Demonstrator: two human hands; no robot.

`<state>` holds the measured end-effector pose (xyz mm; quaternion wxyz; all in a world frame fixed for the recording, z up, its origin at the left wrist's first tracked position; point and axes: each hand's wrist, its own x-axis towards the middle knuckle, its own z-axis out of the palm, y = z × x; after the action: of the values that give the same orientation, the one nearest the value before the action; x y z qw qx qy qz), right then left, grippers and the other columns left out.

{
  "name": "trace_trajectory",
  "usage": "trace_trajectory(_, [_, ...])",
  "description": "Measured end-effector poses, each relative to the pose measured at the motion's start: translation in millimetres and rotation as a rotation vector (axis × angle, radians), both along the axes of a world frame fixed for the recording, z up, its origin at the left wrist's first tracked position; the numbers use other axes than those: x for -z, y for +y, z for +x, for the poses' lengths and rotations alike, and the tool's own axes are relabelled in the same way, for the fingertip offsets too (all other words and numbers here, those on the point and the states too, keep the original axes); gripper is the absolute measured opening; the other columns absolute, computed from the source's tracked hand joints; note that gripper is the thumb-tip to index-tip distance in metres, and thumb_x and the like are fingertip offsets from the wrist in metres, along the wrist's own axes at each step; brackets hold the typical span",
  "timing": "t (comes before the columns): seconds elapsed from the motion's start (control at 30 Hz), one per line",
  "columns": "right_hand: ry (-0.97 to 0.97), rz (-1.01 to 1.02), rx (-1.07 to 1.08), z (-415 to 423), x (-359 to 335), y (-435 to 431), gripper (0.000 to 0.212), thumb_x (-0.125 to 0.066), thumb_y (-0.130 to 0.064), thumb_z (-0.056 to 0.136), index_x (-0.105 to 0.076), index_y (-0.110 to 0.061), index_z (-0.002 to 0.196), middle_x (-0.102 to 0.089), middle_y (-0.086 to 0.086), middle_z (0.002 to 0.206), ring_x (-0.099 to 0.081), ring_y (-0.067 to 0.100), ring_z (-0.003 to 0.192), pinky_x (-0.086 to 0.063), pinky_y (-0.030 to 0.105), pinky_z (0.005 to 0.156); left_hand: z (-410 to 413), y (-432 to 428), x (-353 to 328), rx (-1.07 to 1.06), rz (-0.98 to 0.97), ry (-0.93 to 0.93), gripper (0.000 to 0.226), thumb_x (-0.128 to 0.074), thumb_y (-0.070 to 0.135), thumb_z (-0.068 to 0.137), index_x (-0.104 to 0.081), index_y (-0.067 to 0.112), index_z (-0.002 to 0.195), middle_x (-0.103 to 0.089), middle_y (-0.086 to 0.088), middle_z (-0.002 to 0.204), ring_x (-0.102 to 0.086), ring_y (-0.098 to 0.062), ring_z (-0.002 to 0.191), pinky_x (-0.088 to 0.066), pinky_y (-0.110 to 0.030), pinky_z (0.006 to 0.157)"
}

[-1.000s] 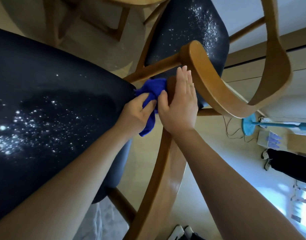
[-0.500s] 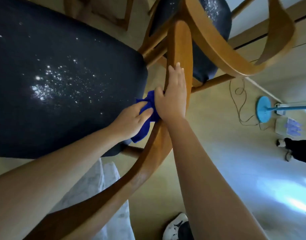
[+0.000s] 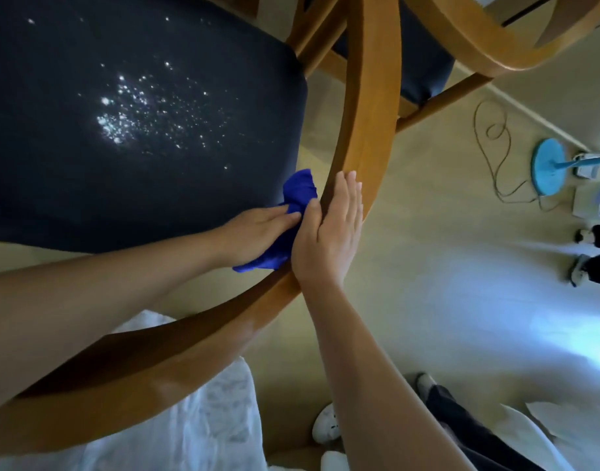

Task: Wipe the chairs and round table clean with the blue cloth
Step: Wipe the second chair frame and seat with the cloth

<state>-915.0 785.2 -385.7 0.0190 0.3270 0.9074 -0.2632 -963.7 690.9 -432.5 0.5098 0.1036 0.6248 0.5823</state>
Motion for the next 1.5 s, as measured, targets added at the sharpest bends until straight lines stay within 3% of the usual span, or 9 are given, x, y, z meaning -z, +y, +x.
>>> trace_trajectory(0.1, [0.082,0.048,0.023,2.1,3.9,-1.8,0.05,-0.032,-0.027,0.096,-0.032,-0.013,0.144,-0.024,-0.001,0.154,-0.011,0.01,0.143,-0.009,0.031,0.118,13.6,-4.2,18.2,-0.012,0.041,-0.03,0.037,-0.034,0.039,0.099,-0.059,0.014,0.108,-0.063,-0.004,0.116,-0.055,-0.015,0.113,-0.038,-0.038,0.104])
trace_trajectory(0.23, [0.123,0.074,0.039,2.1,11.1,-3.3,0.051,-0.031,-0.031,0.093,-0.039,-0.011,0.139,-0.03,0.003,0.152,-0.017,0.013,0.142,-0.018,0.039,0.117,25.3,11.4,34.3,-0.081,0.061,-0.059,0.025,-0.035,0.03,0.1,-0.058,0.02,0.1,-0.064,-0.001,0.093,-0.06,-0.009,0.088,-0.047,-0.036,0.085])
trace_trajectory(0.37, [0.13,0.07,0.067,4.9,16.4,-2.2,0.047,-0.036,-0.029,0.093,-0.041,-0.012,0.136,-0.031,0.003,0.15,-0.02,0.016,0.142,-0.021,0.044,0.116,22.1,41.8,46.3,-0.179,-0.028,0.065,0.054,-0.032,0.042,0.091,-0.053,0.004,0.123,-0.058,-0.015,0.123,-0.052,-0.027,0.116,-0.039,-0.036,0.1])
trace_trajectory(0.57, [0.141,0.14,0.025,1.2,22.1,-1.0,0.045,-0.043,-0.018,0.089,-0.045,-0.002,0.131,-0.031,0.007,0.144,-0.024,0.027,0.139,-0.023,0.044,0.114,-1.2,63.3,85.3,-0.065,-0.121,0.066,0.045,-0.027,0.039,0.098,-0.049,0.014,0.068,-0.058,-0.002,0.07,-0.057,-0.026,0.078,-0.045,-0.044,0.079])
trace_trajectory(0.7, [0.135,0.157,0.024,1.9,22.0,-1.5,0.046,-0.044,-0.014,0.086,-0.044,0.0,0.131,-0.027,0.003,0.142,-0.023,0.028,0.139,-0.022,0.043,0.115,-2.4,66.4,111.4,-0.007,-0.206,0.095,0.045,-0.029,0.035,0.099,-0.041,0.013,0.061,-0.05,-0.002,0.062,-0.054,-0.028,0.073,-0.044,-0.043,0.076])
trace_trajectory(0.9, [0.129,0.171,0.053,0.0,24.3,-2.5,0.049,-0.046,-0.014,0.086,-0.044,0.002,0.131,-0.034,0.017,0.145,-0.023,0.027,0.139,-0.022,0.042,0.115,25.7,55.4,72.0,-0.366,-0.082,-0.131,0.027,-0.037,0.032,0.092,-0.043,0.036,0.066,-0.054,0.008,0.075,-0.055,-0.031,0.082,-0.045,-0.049,0.085])
trace_trajectory(1.03, [0.115,0.156,0.054,0.2,23.7,-4.7,0.052,-0.046,-0.014,0.084,-0.041,0.001,0.134,-0.034,0.017,0.146,-0.021,0.025,0.14,-0.02,0.04,0.116,33.5,32.9,48.6,-0.18,0.084,-0.08,0.021,-0.034,0.037,0.093,-0.038,0.044,0.112,-0.046,0.006,0.128,-0.045,-0.018,0.127,-0.038,-0.036,0.106])
trace_trajectory(1.27, [0.102,0.191,0.042,1.0,20.8,-4.7,0.055,-0.046,-0.012,0.082,-0.041,0.0,0.135,-0.033,0.018,0.147,-0.021,0.026,0.139,-0.023,0.044,0.115,2.1,20.9,69.9,0.154,0.283,0.076,0.019,-0.049,0.033,0.089,-0.047,0.015,0.094,-0.048,0.009,0.084,-0.047,-0.001,0.074,-0.037,-0.015,0.067])
trace_trajectory(1.5, [0.08,0.238,0.022,-1.6,22.8,-3.5,0.056,-0.047,-0.01,0.079,-0.042,0.003,0.133,-0.033,0.02,0.146,-0.021,0.027,0.138,-0.019,0.035,0.116,-5.4,37.0,91.8,0.265,0.189,0.248,0.035,-0.048,0.045,0.083,-0.046,0.013,0.098,-0.048,0.012,0.086,-0.048,-0.011,0.079,-0.042,-0.023,0.077])
